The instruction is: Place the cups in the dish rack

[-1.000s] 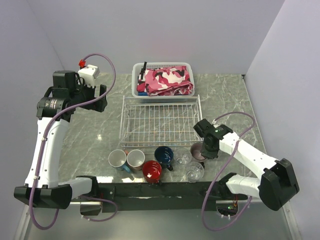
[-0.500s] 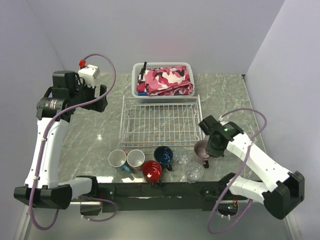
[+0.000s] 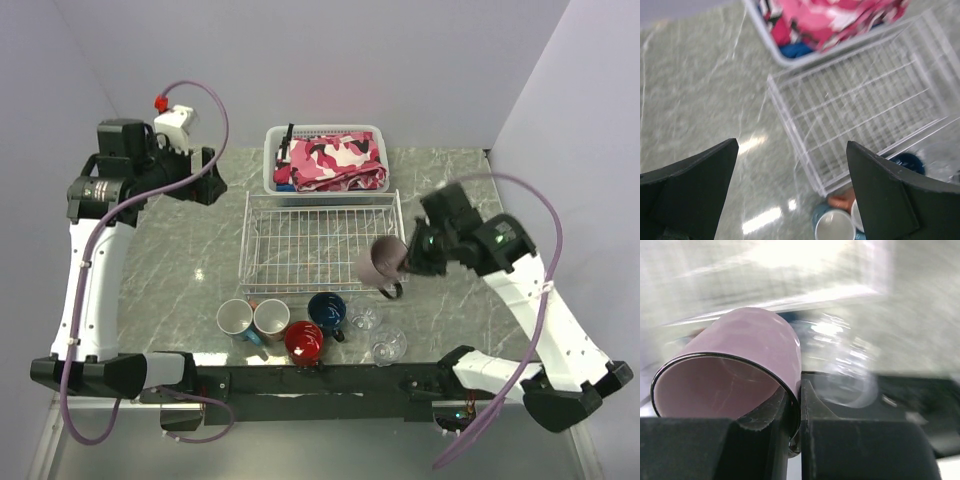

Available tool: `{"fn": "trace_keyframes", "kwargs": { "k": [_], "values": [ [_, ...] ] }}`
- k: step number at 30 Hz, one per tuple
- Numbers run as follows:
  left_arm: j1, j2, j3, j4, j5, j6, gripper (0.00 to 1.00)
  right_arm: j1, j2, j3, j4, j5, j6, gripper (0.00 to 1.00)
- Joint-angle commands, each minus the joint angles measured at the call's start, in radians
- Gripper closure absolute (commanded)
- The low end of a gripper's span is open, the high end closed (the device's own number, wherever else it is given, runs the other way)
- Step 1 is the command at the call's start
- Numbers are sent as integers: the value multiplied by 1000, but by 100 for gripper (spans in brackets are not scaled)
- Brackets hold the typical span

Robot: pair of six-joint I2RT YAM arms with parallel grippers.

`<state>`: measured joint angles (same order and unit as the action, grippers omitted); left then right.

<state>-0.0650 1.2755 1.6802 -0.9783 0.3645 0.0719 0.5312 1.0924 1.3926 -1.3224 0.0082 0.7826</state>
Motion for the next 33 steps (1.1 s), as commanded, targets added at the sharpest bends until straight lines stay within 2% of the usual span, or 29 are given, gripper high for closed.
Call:
{"fn": "trace_keyframes", "kwargs": {
  "k": [1,3,4,7,8,9,10,12,15,17,23,33],
  "values": [
    [2,31,157,23,166,-66,4,-43,105,236,338,-385,-82,100],
    [2,45,214,41,204,-135,4,-83,135,270,455,-559,-27,100],
    [4,51,229,49,241,-152,4,-92,158,270,597,-600,4,100],
    [5,58,265,81,316,-234,3,-103,201,240,920,-689,160,100],
    [5,51,254,98,373,-280,4,-103,213,206,1010,-698,255,100],
    [7,44,239,151,398,-308,4,-102,236,185,1213,-709,309,100],
    [7,32,204,179,431,-361,4,-100,251,160,1315,-718,419,100],
    [8,24,168,243,513,-426,3,-91,309,122,1548,-712,499,100],
    [8,36,112,384,649,-597,3,-57,409,172,1682,-705,593,100],
    [8,41,79,462,675,-679,4,-43,469,187,1744,-703,638,100],
    [4,-22,-78,653,676,-813,4,-7,534,238,1721,-691,656,100],
    [-58,-61,-212,828,619,-877,4,36,578,258,1804,-697,751,100]
  ]
}}
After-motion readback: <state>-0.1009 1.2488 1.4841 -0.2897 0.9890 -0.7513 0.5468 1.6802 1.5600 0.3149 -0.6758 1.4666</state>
